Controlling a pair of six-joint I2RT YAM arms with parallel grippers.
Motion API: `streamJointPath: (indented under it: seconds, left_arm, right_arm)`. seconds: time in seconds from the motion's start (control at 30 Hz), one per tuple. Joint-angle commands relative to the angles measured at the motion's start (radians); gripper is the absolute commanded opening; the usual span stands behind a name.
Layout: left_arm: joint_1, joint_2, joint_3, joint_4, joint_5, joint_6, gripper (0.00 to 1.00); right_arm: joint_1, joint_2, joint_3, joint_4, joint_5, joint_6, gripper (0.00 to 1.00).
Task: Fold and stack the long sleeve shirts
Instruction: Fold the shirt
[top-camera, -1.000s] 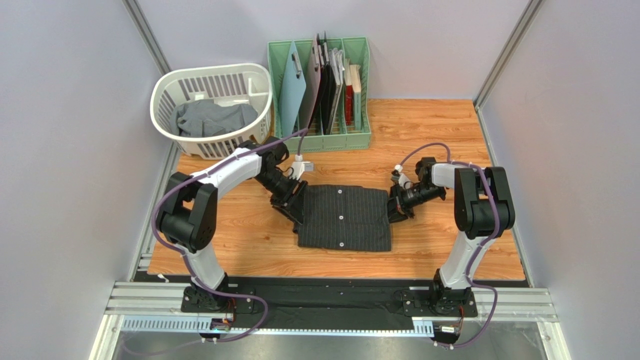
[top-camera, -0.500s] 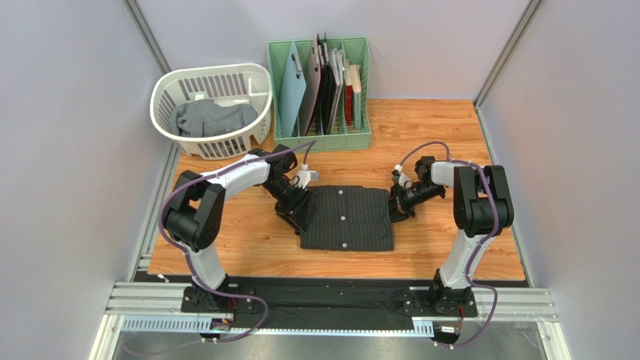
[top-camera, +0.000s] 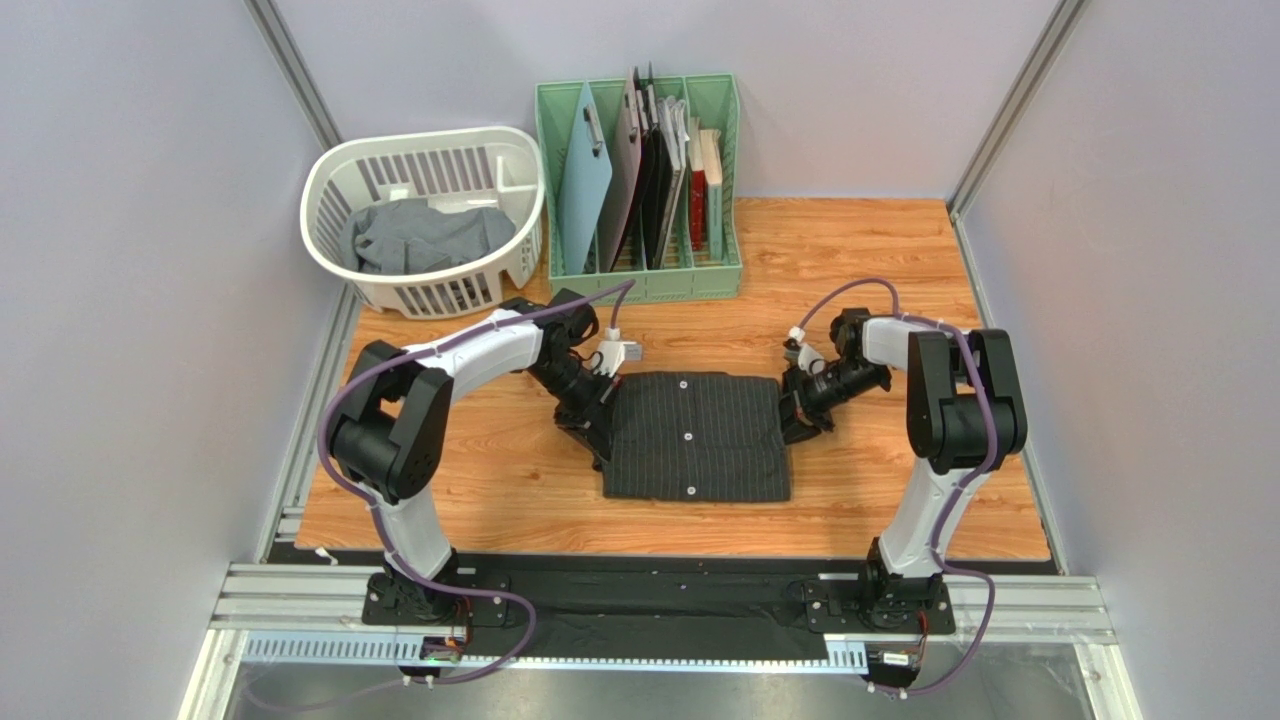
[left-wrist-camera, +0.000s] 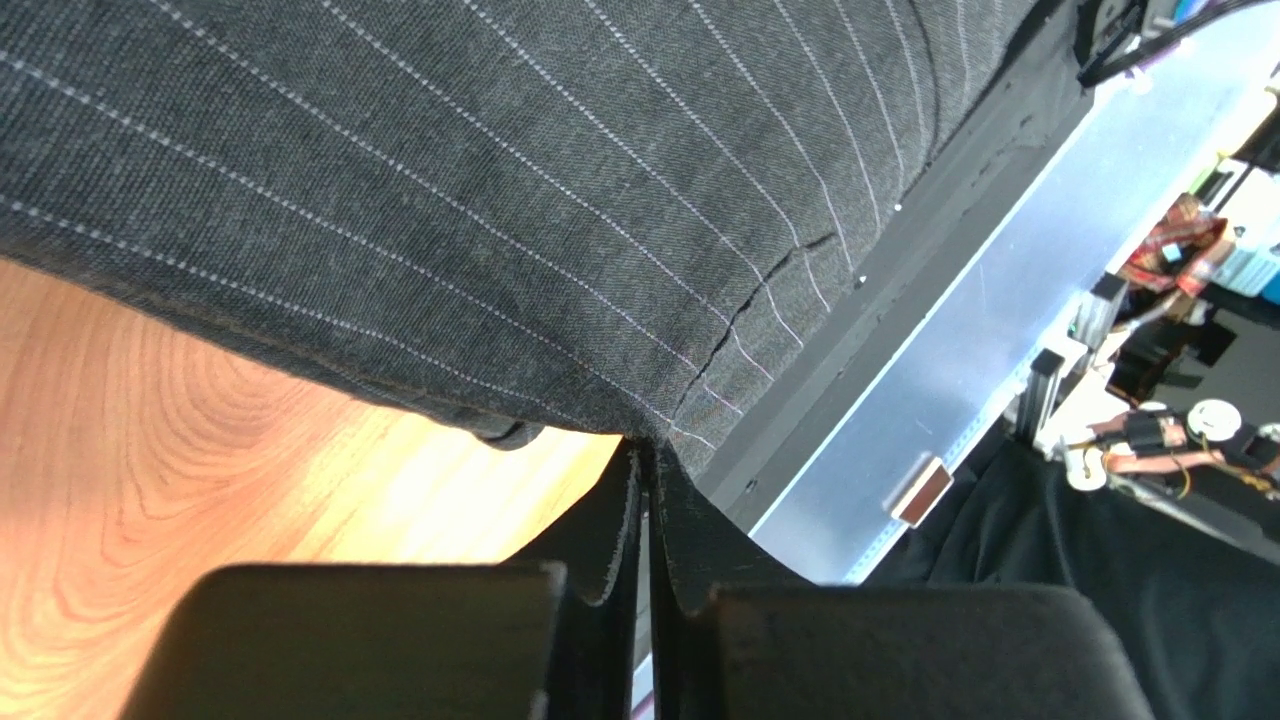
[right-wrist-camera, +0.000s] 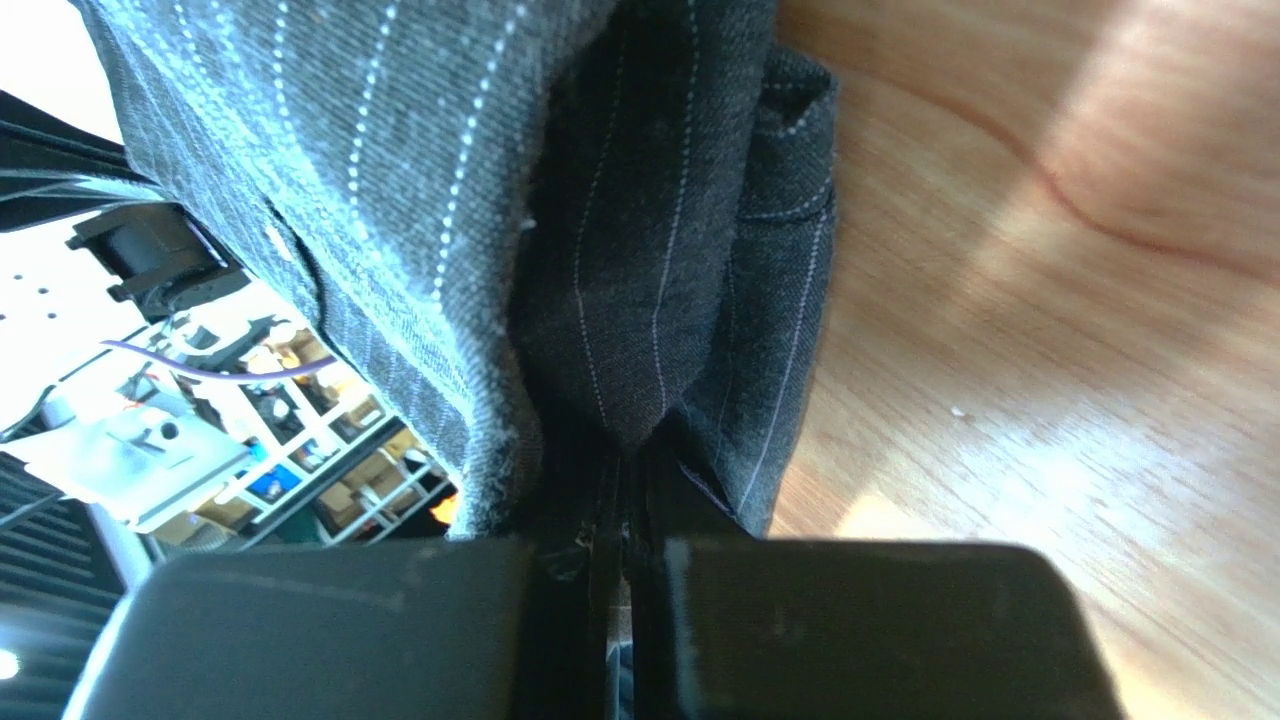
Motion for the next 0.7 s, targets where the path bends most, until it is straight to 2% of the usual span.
streamJointPath:
  seconds: [0.0, 0.13, 0.33, 0.67]
  left_arm:
    - [0.003, -0.019, 0.018, -0.008, -0.032, 0.004, 0.0]
    - [0.023, -0.035, 0.018, -0.013, -0.076, 0.006, 0.0]
    - [0.029, -0.039, 0.024, -0.01, -0.09, 0.009, 0.0]
    - [0.015, -0.012, 0.033, 0.004, -0.064, -0.002, 0.0]
  right_arm:
    - [-0.004, 0.01, 0.091, -0.079, 0.078, -0.083, 0.0]
    - [-0.004, 0.048, 0.155, -0.17, 0.124, -0.138, 0.0]
    - [-0.007, 0.088, 0.2, -0.21, 0.149, -0.181, 0.0]
    - [-0.007, 0.095, 0.134, -0.124, 0.038, -0.12, 0.01]
